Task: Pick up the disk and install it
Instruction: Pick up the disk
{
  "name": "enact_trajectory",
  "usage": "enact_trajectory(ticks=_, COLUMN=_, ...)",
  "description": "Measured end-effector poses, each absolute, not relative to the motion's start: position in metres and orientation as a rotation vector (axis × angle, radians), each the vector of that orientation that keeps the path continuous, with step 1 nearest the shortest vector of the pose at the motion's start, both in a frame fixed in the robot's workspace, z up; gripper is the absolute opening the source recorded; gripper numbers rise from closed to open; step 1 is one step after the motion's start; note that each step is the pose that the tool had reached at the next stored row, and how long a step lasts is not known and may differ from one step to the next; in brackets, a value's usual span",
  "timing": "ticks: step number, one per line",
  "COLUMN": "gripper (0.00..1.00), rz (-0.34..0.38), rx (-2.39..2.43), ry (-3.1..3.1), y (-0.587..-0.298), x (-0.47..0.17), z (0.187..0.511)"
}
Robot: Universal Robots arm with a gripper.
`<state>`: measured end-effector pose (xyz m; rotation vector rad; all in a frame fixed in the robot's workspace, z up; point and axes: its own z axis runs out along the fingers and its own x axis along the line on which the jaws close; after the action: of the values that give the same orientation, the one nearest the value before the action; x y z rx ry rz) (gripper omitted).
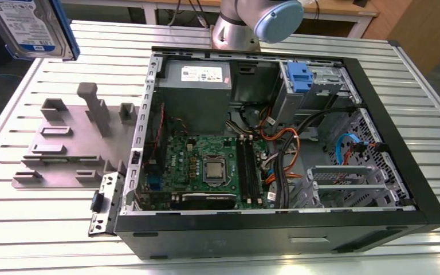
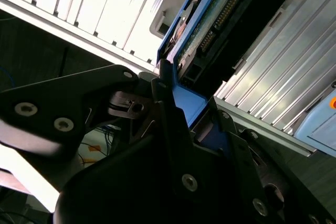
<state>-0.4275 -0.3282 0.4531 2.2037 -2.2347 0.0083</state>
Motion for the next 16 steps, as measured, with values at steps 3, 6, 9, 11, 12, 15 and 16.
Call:
enact_trajectory(ticks=3, gripper=0.36, rz=0.008, rx=2.204, ry=-2.235, y=-0.3282, x=-0.4275, z=0.4539)
enact_trajectory(ticks=6, gripper=0.36, rz=0.008, rx=2.204, ry=-2.235, y=-0.3282, x=-0.4275, z=0.4544)
enact_trajectory(ticks=9, gripper=0.36, rz=0.008, rx=2.204, ry=-2.234, y=-0.3282, x=-0.4275, z=0.4572)
enact_trajectory(ticks=11, gripper=0.36, rz=0.008, rx=2.205, ry=-2.234, y=-0.3282, x=-0.4275, z=0.4594)
enact_trajectory(ticks=12, gripper=0.36, rz=0.008, rx=2.205, ry=-2.234, y=-0.3282, x=-0.4275, z=0.4594)
enact_trajectory(ticks=15, gripper=0.36, rz=0.008, rx=2.205, ry=-2.233, y=-0.3282, x=-0.4275, z=0.4602)
enact_trajectory(ticks=16, gripper=0.36, rz=0.008, rx=2.205, ry=-2.233, y=-0.3282, x=-0.4275, z=0.4604)
